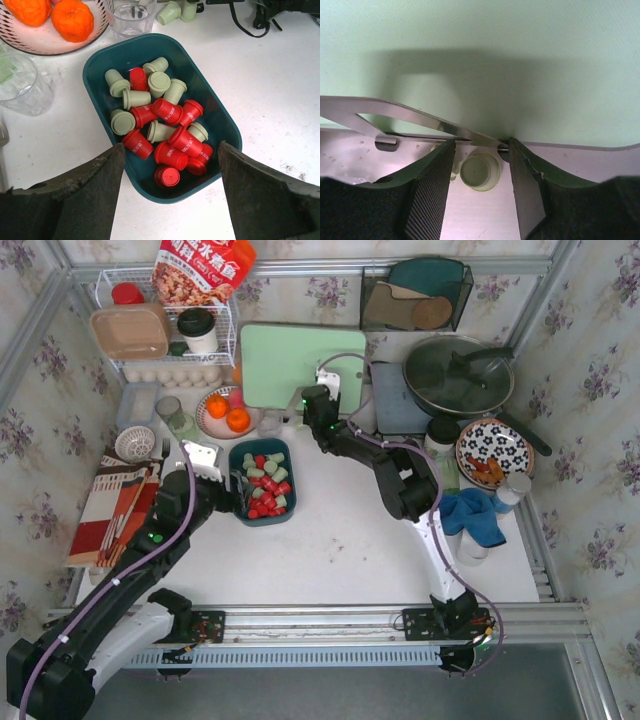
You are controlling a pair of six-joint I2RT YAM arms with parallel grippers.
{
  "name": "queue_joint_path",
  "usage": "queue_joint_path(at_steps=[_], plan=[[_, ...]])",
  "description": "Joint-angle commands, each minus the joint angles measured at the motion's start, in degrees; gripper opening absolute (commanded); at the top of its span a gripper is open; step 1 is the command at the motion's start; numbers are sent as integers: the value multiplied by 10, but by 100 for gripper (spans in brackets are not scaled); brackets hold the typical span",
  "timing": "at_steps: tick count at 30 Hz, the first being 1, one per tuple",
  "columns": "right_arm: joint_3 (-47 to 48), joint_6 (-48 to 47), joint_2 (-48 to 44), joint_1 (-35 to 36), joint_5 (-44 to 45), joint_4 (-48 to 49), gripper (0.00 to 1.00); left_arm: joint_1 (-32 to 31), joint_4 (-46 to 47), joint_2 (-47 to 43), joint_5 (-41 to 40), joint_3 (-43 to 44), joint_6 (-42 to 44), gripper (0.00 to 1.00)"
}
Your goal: Mix the coffee capsules in the storage basket
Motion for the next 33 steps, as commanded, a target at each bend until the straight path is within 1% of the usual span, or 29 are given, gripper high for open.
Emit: queue_joint_path(at_steps=[1, 4, 5, 6, 8, 10, 13, 19, 21, 28, 29, 33], plan=[[56, 13, 30, -8, -36, -91, 55, 0, 1, -4, 4, 4, -15, 77], [106, 30, 54, -10, -54, -154, 56, 0, -1, -6, 5, 4, -18, 78], [111, 34, 58, -10, -65, -163, 56, 0, -3, -8, 4, 4, -19, 78], [112, 39, 59, -30, -75, -169, 56, 0, -4, -10, 3, 5, -20, 78], [108, 50, 60, -36, -88, -174, 56, 0, -5, -12, 2, 4, -20, 78], [112, 63, 81, -40, -106, -184, 54, 0, -7, -15, 0, 5, -20, 78], [91, 71, 71, -41, -109, -171, 48, 0, -8, -19, -4, 4, -20, 78], [9, 70, 3, -39, -100, -108, 29, 0, -10, -17, -9, 4, -18, 78], [-24, 60, -26, -37, -92, -88, 25, 0, -11, -16, -11, 3, -18, 78], [-137, -4, -149, -23, -61, -35, 23, 0, -3, -9, -10, 0, -13, 78], [-150, -14, -169, 1, -59, -32, 23, 0, 1, -7, -8, -1, -9, 79], [-219, -48, -240, 35, -78, -7, 23, 0, 38, 5, 34, -12, 10, 81]])
